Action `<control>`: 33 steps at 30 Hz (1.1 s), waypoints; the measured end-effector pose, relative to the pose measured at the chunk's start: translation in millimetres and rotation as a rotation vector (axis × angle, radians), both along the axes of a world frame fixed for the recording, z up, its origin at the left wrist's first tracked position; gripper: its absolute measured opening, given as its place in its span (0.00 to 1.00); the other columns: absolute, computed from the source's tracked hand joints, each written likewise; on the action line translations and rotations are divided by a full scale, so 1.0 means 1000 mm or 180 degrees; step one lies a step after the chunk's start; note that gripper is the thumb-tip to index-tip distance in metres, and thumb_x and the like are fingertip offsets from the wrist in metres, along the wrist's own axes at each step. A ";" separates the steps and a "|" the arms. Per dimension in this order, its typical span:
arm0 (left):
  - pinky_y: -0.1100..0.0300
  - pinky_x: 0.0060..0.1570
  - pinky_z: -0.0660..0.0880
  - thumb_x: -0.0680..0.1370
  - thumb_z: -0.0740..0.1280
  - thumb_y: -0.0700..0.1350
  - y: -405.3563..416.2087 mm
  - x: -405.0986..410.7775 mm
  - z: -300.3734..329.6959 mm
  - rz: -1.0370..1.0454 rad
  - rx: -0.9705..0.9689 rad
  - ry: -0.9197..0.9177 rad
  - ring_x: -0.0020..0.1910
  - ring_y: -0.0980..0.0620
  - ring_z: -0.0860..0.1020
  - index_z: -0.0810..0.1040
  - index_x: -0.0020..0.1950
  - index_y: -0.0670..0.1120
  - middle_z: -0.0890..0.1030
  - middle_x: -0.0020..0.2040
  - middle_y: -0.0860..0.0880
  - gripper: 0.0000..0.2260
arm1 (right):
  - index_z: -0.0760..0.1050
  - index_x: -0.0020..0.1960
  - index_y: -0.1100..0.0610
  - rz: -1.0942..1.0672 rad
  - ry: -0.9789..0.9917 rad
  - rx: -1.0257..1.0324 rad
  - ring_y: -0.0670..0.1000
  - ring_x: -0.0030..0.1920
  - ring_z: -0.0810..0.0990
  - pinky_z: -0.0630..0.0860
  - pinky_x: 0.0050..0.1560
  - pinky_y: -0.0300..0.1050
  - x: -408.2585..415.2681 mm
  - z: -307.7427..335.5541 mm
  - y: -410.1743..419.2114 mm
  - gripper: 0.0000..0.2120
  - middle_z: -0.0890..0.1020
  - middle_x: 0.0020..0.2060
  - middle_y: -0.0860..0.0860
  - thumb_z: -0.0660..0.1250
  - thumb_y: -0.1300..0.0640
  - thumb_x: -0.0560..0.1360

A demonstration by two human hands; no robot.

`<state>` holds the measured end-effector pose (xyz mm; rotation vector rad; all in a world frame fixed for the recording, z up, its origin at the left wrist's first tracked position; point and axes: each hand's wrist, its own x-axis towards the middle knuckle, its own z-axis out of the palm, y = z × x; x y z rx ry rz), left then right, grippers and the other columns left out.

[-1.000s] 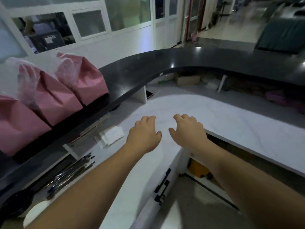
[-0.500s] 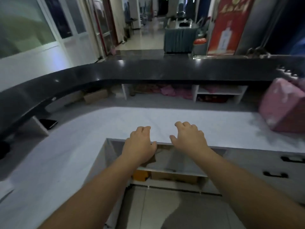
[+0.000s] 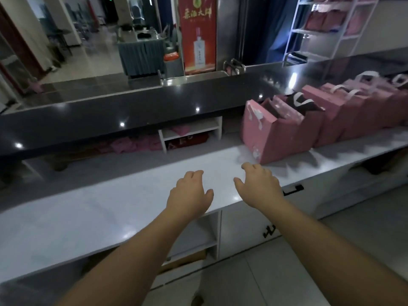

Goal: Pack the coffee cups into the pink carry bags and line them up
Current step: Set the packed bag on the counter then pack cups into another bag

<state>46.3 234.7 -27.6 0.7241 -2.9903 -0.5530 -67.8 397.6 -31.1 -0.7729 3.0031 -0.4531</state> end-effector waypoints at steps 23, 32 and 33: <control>0.41 0.57 0.81 0.79 0.63 0.57 -0.003 -0.407 0.010 -0.0749 0.0287 0.0523 0.62 0.42 0.79 0.71 0.75 0.50 0.76 0.70 0.46 0.25 | 0.74 0.68 0.59 -0.0993 0.0025 -0.0352 0.64 0.61 0.75 0.74 0.59 0.58 -0.331 0.027 0.020 0.17 0.77 0.64 0.59 0.60 0.55 0.81; 0.47 0.48 0.81 0.77 0.67 0.64 0.023 -0.501 0.003 0.0190 0.0035 0.0064 0.53 0.43 0.80 0.73 0.66 0.47 0.78 0.57 0.46 0.26 | 0.75 0.59 0.56 -0.0345 -0.0246 -0.0321 0.60 0.51 0.81 0.75 0.45 0.50 -0.452 0.020 -0.001 0.11 0.82 0.55 0.56 0.64 0.54 0.79; 0.50 0.47 0.80 0.76 0.67 0.66 0.023 -0.507 0.001 0.0286 0.0006 0.0029 0.55 0.42 0.79 0.72 0.67 0.46 0.77 0.59 0.45 0.29 | 0.75 0.59 0.56 -0.0248 -0.0308 -0.0279 0.60 0.50 0.81 0.77 0.46 0.50 -0.460 0.019 -0.005 0.10 0.82 0.57 0.56 0.64 0.54 0.79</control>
